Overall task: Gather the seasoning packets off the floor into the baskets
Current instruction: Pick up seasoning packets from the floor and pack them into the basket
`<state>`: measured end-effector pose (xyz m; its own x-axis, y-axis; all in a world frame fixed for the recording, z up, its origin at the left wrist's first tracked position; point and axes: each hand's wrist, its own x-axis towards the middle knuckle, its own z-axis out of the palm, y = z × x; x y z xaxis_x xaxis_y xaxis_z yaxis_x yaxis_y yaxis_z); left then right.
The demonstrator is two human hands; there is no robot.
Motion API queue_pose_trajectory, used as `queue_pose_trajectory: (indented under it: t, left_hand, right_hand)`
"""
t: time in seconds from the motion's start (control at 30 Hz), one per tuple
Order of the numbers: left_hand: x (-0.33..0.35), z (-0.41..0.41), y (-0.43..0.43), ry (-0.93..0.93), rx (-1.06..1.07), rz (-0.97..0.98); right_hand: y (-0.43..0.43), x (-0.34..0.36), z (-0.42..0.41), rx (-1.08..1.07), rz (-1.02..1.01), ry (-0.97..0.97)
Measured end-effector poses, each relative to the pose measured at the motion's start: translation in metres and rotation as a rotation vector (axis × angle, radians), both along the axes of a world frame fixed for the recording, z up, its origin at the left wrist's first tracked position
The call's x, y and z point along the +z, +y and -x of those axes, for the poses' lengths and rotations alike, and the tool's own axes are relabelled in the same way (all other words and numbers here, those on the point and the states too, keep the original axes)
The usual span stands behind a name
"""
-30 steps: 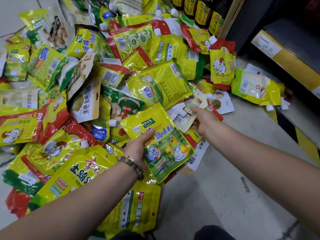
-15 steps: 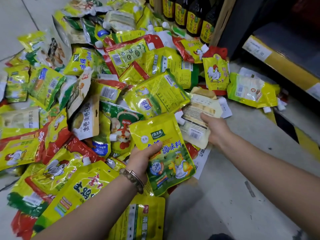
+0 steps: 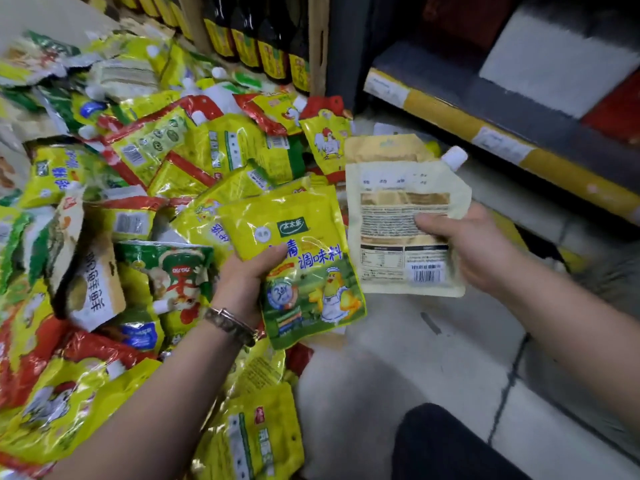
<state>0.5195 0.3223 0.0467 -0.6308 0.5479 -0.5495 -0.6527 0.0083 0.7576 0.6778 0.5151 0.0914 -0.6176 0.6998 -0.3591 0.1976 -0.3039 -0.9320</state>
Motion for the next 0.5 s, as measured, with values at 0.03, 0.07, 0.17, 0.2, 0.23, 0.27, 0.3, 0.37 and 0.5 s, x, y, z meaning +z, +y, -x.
queue_pose_trajectory:
  t: [0.03, 0.07, 0.17, 0.2, 0.23, 0.27, 0.3, 0.37, 0.5]
  left_hand:
    - [0.006, -0.003, 0.003, 0.031, -0.017, -0.004]
    - [0.012, -0.007, 0.004, 0.054, -0.035, -0.014]
    - [0.034, -0.019, 0.01, 0.107, -0.078, -0.016]
    - [0.042, -0.022, 0.011, 0.13, -0.091, 0.019]
    - [0.052, -0.025, 0.013, 0.164, -0.101, 0.056]
    - [0.06, -0.028, 0.014, 0.214, -0.115, 0.071]
    - [0.07, -0.031, 0.016, 0.268, -0.129, 0.059]
    - [0.092, -0.04, 0.023, 0.382, -0.146, 0.024]
    - [0.148, -0.067, 0.042, 0.493, -0.192, -0.112]
  right_hand:
    - [-0.004, 0.006, -0.01, -0.008, -0.01, -0.007]
    - [-0.008, 0.014, -0.019, -0.021, -0.017, -0.009]
    - [-0.019, 0.042, -0.048, -0.103, -0.034, -0.01]
    - [-0.023, 0.052, -0.057, -0.125, -0.043, -0.009]
    - [-0.028, 0.064, -0.065, -0.145, -0.054, -0.008]
    - [-0.032, 0.076, -0.072, -0.166, -0.067, -0.002]
    - [-0.037, 0.089, -0.079, -0.191, -0.085, 0.01]
    - [-0.044, 0.114, -0.092, -0.247, -0.143, 0.036]
    - [-0.051, 0.164, -0.122, -0.337, -0.261, 0.042]
